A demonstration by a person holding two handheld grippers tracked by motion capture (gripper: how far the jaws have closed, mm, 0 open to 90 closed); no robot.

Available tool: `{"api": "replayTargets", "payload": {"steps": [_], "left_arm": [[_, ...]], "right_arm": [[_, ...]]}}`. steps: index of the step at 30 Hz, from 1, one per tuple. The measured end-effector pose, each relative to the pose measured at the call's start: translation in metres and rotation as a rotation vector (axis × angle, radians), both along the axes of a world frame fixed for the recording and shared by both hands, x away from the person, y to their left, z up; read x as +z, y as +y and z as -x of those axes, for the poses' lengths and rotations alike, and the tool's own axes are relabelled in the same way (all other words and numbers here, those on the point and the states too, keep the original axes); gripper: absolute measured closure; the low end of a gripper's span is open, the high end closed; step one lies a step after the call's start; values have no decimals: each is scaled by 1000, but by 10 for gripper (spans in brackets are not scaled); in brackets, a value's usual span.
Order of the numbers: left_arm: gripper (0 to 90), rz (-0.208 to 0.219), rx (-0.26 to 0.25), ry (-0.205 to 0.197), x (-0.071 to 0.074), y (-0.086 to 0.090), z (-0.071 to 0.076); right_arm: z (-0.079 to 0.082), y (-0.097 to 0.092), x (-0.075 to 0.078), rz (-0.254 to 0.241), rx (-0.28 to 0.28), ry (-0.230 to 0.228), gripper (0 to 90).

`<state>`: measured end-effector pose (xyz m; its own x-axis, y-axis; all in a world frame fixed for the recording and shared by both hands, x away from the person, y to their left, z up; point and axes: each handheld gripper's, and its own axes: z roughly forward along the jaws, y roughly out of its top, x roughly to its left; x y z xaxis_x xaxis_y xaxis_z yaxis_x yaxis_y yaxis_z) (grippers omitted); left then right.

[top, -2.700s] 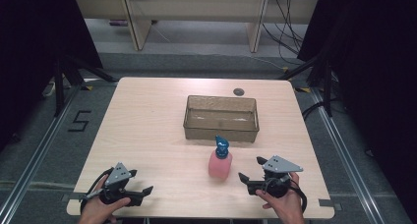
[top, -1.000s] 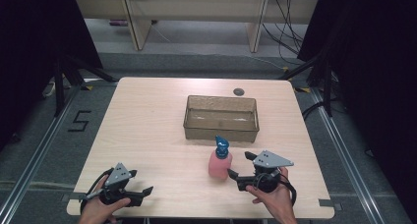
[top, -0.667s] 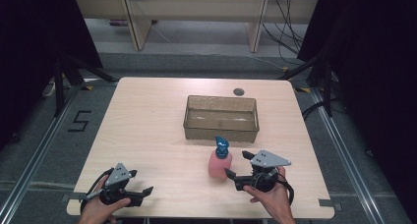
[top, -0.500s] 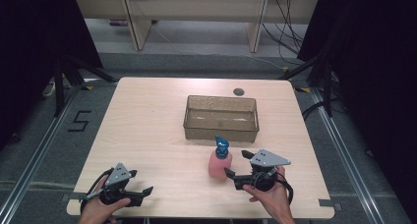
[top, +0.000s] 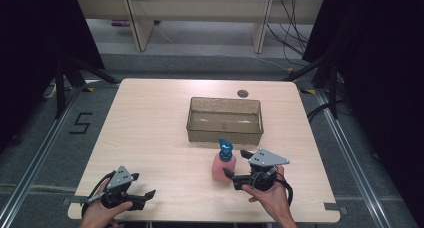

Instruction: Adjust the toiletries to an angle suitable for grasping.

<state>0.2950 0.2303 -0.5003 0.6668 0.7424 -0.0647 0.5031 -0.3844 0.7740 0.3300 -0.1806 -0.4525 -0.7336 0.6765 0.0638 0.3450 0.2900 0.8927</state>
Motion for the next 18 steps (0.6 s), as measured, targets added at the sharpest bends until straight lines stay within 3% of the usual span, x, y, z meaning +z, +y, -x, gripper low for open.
{"api": "replayTargets", "payload": {"steps": [4, 5, 7, 8, 11, 12, 14, 18], "left_arm": [[151, 5, 3, -2, 0, 0, 0], [151, 1, 2, 1, 0, 0, 0], [151, 1, 2, 0, 0, 0, 0], [151, 1, 2, 0, 0, 0, 0], [151, 1, 2, 0, 0, 0, 0], [151, 0, 3, 0, 0, 0, 0], [151, 2, 3, -1, 0, 0, 0], [151, -2, 0, -5, 0, 0, 0]], "right_arm": [[-4, 3, 0, 7, 18, -24, 172], [-3, 4, 0, -6, 9, 0, 173], [-6, 4, 1, 4, 16, -45, 176], [-6, 6, 1, -11, 17, -19, 178], [-7, 7, 2, 1, 16, -19, 183], [-6, 8, 3, -10, 8, 4, 186], [-8, 9, 3, -3, 22, -19, 191], [-11, 12, 3, -22, 32, -14, 200]]}}
